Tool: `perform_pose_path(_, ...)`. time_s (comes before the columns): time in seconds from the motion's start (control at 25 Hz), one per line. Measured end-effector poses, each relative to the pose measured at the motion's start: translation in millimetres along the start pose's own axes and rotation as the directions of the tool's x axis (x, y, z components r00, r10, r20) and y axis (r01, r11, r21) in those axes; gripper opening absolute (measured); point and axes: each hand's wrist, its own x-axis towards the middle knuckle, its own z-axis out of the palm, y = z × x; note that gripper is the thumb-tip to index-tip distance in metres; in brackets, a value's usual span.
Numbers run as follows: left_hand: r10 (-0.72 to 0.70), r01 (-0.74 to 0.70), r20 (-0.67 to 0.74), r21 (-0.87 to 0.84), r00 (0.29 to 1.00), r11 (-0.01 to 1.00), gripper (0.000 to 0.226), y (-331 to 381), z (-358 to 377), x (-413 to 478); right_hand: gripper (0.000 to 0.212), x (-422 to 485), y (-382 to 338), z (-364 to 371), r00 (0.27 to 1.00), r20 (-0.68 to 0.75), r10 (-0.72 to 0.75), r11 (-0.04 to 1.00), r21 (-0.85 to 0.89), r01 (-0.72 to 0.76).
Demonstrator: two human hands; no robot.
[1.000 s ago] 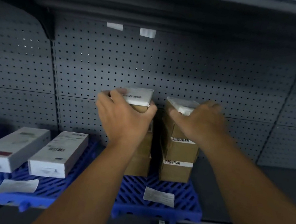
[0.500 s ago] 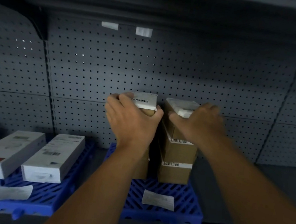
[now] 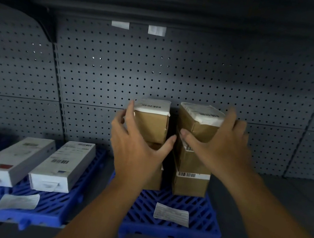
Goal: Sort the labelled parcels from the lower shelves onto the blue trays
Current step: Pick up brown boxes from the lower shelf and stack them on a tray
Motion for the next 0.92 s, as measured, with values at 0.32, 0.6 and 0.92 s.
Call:
perform_pose_path(0.32,-0.041,0.045,0.051,-0.071,0.998,0.996,0.132,-11,0,-16,0.131,-17,11,12,0.994,-0.045,-0.095,0.990,0.104,0.100)
perform_pose_path(0.6,-0.115,0.115,0.013,-0.078,0.993,0.990,0.134,-4,15,-17,0.137,-17,7,18,0.992,-0.092,-0.091,0.987,0.122,0.101)
perform_pose_path(0.92,-0.183,0.183,0.007,-0.123,0.983,0.975,0.133,-5,27,-20,0.147,-21,5,22,0.989,-0.144,-0.040,0.976,0.208,0.069)
